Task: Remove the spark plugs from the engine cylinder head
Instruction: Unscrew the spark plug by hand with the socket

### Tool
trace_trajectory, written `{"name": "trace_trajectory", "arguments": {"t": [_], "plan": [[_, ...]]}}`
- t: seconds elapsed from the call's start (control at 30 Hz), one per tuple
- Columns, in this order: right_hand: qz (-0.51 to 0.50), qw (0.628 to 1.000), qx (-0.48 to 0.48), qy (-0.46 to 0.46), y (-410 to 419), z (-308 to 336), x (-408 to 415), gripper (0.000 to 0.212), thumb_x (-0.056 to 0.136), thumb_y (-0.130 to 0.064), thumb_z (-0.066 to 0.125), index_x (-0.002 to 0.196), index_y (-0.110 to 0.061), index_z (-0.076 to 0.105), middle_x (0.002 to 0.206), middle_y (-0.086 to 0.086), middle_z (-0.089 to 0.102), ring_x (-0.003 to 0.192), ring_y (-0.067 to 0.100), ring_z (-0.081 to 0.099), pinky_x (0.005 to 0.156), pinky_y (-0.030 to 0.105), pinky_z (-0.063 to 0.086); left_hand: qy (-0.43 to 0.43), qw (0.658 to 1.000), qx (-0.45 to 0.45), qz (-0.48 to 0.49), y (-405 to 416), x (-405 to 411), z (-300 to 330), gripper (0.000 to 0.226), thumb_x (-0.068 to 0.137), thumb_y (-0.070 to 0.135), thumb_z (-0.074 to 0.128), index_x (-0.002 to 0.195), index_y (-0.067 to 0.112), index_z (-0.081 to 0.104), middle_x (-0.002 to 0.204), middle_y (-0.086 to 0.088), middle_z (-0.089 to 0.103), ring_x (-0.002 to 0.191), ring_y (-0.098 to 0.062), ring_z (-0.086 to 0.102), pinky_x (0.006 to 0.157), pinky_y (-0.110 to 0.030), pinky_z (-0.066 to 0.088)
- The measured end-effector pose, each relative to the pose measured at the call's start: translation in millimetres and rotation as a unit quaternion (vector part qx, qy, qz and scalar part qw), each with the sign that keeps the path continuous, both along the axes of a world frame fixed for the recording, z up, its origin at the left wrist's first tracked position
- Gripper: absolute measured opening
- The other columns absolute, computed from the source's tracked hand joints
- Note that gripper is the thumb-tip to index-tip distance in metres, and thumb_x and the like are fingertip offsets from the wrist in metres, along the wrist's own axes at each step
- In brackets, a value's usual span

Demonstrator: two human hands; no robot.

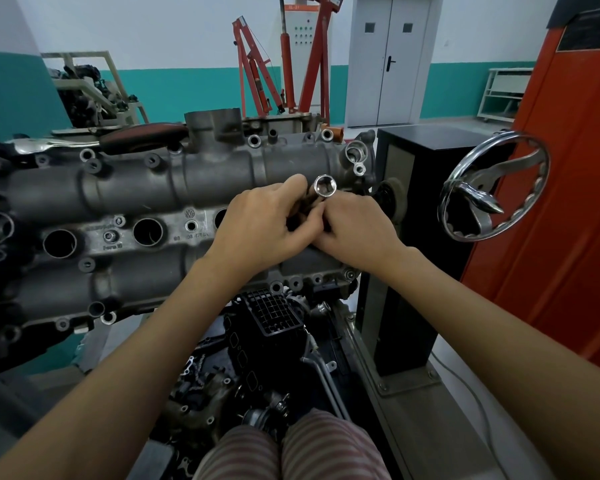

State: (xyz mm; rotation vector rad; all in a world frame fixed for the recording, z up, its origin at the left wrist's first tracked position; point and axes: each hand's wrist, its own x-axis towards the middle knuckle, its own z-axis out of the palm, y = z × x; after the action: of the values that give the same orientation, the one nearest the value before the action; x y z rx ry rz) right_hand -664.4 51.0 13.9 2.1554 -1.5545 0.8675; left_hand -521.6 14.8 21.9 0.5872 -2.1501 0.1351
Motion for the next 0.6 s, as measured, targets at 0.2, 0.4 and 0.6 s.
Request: {"name": "trace_trajectory", "arguments": {"t": [0.2,0.4,0.6], "plan": [[-0.034,0.999,0.011,0.004,-4.2,-2.7,-1.5,0.046,0.079,-0.051,0.032,0.086,-0.013,0.057,0.069,-0.004,0.058,0.063,0.016,0.055,0.052,0.026,0.032,-0.007,1.0,-0.017,-0.003,-1.5,-1.2,-0.7,0.033,0.085,0.035,0.045,0.065,0.01,0.047,0.054,-0.002,0.051,0.048,-0.027,0.051,0.045,-0.03,0.037],[-0.019,1.0,0.001,-0.011,-2.1,-3.3,-1.6,0.021,0.086,-0.03,0.055,0.089,-0.014,0.068,0.075,0.009,0.067,0.072,0.028,0.061,0.056,0.031,0.039,-0.001,1.0,-0.024,-0.002,-3.2,-0.3,-1.1,0.052,0.086,0.046,0.045,0.06,0.001,0.053,0.052,-0.01,0.054,0.047,-0.029,0.051,0.045,-0.037,0.041],[-0.01,1.0,-0.002,0.007,-0.2,-2.2,-0.6,0.04,0.082,-0.042,0.035,0.086,-0.012,0.062,0.069,-0.002,0.057,0.06,0.012,0.048,0.046,0.023,0.024,0.006,1.0,-0.009,0.007,-2.2,0.1,-0.7,0.051,0.083,0.047,0.037,0.076,0.001,0.056,0.06,-0.007,0.057,0.054,-0.028,0.053,0.05,-0.039,0.043]]}}
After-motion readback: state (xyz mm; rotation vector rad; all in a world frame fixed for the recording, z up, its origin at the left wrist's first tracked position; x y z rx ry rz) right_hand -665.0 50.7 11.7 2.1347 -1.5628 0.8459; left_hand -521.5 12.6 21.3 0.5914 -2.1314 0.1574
